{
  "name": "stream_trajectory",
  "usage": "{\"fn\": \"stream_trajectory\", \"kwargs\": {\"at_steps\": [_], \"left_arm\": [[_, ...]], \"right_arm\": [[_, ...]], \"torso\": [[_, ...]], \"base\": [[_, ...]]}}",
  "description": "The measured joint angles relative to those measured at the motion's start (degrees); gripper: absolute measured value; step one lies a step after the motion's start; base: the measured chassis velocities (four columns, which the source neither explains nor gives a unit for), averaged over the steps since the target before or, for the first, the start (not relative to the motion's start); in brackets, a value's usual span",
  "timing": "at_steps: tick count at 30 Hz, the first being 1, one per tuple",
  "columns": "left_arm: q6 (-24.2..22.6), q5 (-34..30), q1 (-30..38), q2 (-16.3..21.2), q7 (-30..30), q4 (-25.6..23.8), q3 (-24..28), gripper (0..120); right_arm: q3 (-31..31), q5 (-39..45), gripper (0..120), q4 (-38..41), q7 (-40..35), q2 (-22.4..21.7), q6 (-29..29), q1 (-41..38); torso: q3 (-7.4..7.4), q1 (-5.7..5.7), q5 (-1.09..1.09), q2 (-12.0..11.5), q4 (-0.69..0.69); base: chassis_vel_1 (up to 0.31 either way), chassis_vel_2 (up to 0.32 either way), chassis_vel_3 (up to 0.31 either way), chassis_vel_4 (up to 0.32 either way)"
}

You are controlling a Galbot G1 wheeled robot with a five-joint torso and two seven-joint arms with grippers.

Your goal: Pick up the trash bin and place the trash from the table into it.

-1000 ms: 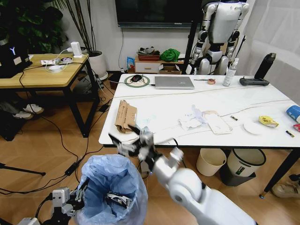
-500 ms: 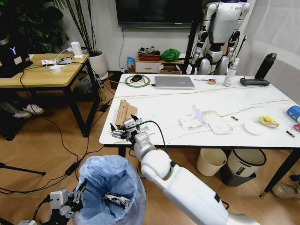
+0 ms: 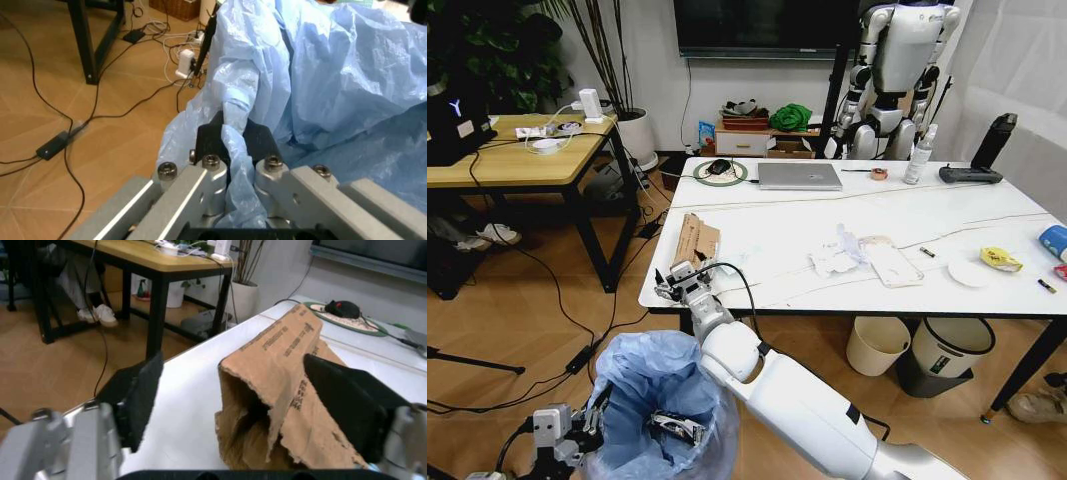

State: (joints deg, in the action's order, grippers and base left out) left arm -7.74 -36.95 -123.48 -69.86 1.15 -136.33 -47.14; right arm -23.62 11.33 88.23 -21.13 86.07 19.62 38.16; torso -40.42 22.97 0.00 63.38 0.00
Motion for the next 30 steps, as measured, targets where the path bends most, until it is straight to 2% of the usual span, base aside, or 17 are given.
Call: {"fn": "stream_trajectory", "kwargs": {"at_steps": [3, 4, 9, 12, 15, 17, 21, 30], "left_arm": [[0.0, -0.1, 0.1, 0.1, 0.0, 0.0, 0.0, 0], [0.0, -0.1, 0.1, 0.1, 0.0, 0.0, 0.0, 0], [0.1, -0.3, 0.3, 0.4, 0.0, 0.0, 0.0, 0], [0.1, -0.4, 0.3, 0.4, 0.0, 0.1, 0.0, 0], [0.1, -0.6, 0.4, 0.5, 0.0, 0.2, 0.0, 0], [0.1, -0.7, 0.4, 0.5, 0.0, 0.3, 0.0, 0], [0.2, -0.9, 0.7, 0.8, 0.0, 0.6, 0.0, 0], [0.2, -1.1, 1.4, 0.9, 0.0, 1.0, 0.2, 0]], "right_arm": [[0.1, 0.0, 65, -0.5, 0.5, 0.0, -0.3, -0.1], [0.1, 0.0, 65, -0.5, 0.5, 0.0, -0.3, -0.1], [0.2, 0.1, 44, -0.8, 0.7, -0.3, -0.4, -0.3], [0.3, 0.0, 37, -1.0, 0.7, -0.5, -0.3, -0.3], [0.5, -0.2, 22, -1.3, 0.7, -1.1, -0.3, -0.6], [0.7, -0.2, 19, -1.3, 0.7, -1.4, -0.3, -0.6], [1.1, 0.1, 0, -0.6, 0.7, -3.0, -0.2, -0.7], [3.2, 4.5, 0, 3.4, 2.0, -5.9, -1.8, -1.2]], "torso": [[0.00, 0.00, 0.00, 0.0, 0.00], [0.00, 0.00, 0.00, 0.0, 0.00], [0.00, 0.00, 0.00, 0.0, 0.00], [0.00, 0.00, 0.01, 0.0, 0.00], [0.00, -0.01, 0.01, 0.0, 0.00], [0.00, -0.01, 0.01, 0.0, 0.00], [0.00, -0.01, 0.00, 0.0, -0.01], [0.00, -0.01, 0.01, 0.0, 0.00]], "base": [[0.000, 0.000, 0.000, 0.000], [0.000, 0.000, 0.000, 0.000], [0.000, 0.000, 0.000, 0.000], [0.000, 0.000, 0.000, 0.000], [0.000, 0.000, 0.000, 0.000], [0.000, 0.000, 0.000, 0.000], [0.000, 0.000, 0.000, 0.000], [0.000, 0.000, 0.000, 0.000]]}}
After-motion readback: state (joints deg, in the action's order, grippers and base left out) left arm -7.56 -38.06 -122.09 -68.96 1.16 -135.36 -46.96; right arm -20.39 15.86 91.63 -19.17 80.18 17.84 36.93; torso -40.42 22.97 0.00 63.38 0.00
